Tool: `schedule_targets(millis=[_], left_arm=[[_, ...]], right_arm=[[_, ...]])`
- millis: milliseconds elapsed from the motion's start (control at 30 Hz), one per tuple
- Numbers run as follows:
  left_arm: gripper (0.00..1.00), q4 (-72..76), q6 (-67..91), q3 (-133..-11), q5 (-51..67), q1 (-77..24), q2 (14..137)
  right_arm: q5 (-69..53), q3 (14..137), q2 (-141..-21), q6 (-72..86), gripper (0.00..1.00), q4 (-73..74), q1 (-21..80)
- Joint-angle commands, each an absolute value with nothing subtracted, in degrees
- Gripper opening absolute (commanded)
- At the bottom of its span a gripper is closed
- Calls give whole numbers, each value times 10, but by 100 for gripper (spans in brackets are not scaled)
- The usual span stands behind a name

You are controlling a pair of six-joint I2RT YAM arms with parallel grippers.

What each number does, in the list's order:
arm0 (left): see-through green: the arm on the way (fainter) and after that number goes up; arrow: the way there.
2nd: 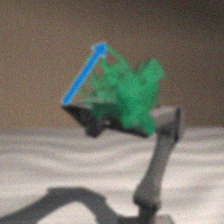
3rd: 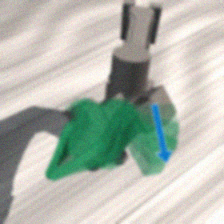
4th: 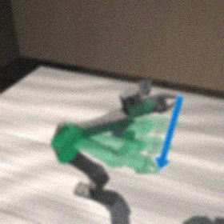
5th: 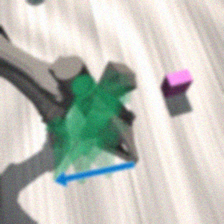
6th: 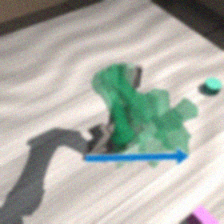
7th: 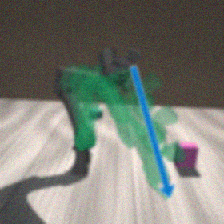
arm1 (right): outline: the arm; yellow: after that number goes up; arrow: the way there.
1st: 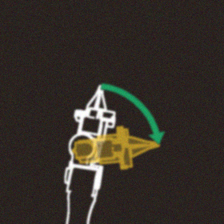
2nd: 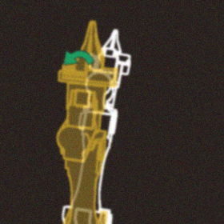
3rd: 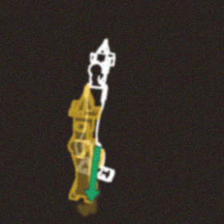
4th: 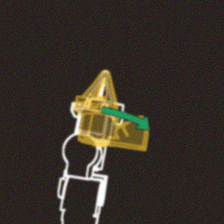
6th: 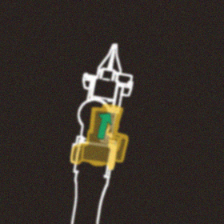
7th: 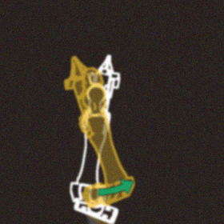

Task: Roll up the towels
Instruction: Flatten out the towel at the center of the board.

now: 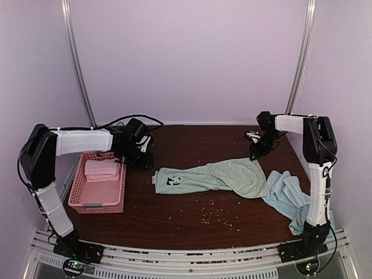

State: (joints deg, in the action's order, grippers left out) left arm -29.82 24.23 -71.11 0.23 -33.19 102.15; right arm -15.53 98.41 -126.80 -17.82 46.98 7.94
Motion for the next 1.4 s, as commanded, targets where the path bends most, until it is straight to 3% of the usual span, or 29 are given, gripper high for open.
schedule_targets(millis=[0,67,167,400,767,1000,1233,1367], left_arm=[[40,-286,251,-729,8,-330,1041],[40,-287,254,-731,5,-329,1047],[41,-284,257,-737,11,-329,1058],[41,-263,271,-754,37,-327,1098],[28,-233,296,-745,57,-318,1141],[32,-235,283,-740,103,-318,1145],[21,-235,279,-745,94,-318,1163],[0,-248,257,-791,96,-317,1198]], right_arm=[[-171,977,-1283,-168,19,511,79],[-176,977,-1284,-171,7,509,79],[-193,1001,-1265,-179,0,509,78],[-228,1062,-1207,-167,0,488,83],[-255,1042,-1219,-176,0,499,84],[-261,1041,-1221,-174,0,499,84],[-264,1040,-1227,-172,0,495,85],[-264,1049,-1242,-171,0,491,84]])
